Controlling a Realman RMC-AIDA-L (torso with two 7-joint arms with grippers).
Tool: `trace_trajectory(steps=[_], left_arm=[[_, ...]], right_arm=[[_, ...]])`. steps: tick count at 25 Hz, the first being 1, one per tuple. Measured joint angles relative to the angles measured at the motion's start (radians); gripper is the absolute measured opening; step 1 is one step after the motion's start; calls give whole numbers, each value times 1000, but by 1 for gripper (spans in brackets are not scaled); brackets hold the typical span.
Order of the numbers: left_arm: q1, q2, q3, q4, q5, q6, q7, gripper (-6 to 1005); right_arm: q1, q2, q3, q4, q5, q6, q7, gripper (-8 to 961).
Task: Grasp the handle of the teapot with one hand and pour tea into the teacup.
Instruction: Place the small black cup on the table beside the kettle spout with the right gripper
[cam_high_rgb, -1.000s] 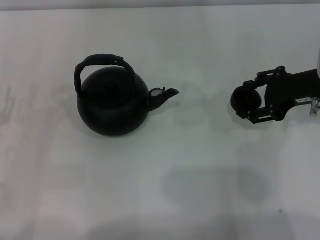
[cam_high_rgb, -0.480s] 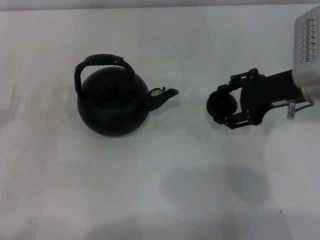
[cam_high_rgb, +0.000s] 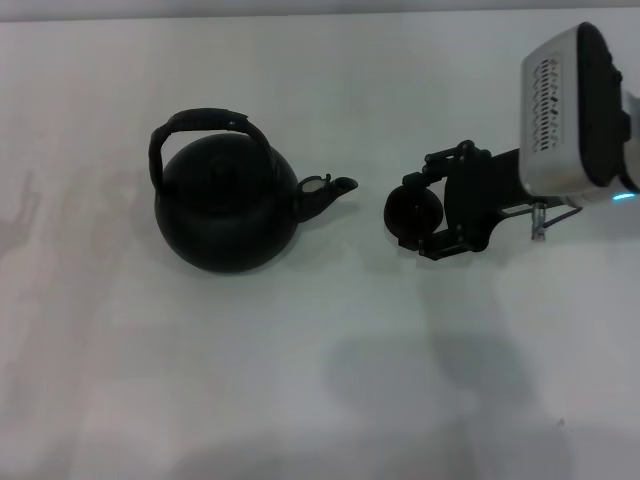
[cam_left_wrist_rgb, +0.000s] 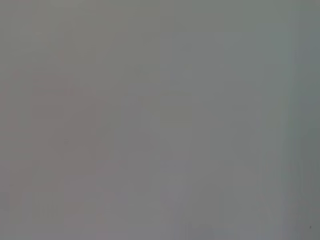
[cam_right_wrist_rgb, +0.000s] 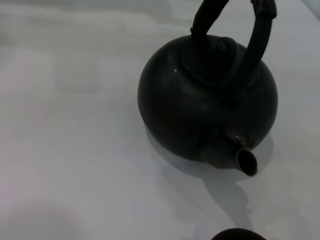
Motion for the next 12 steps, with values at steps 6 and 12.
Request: trace_trajectory(steps=[6, 12], left_arm=[[2, 0, 0, 0, 0, 0, 0, 761], [3, 0, 7, 0, 0, 1, 0, 761]], right_arm=[[26, 0, -70, -18, -29, -45, 27, 739], [42, 2, -95, -53, -33, -72, 33, 740]])
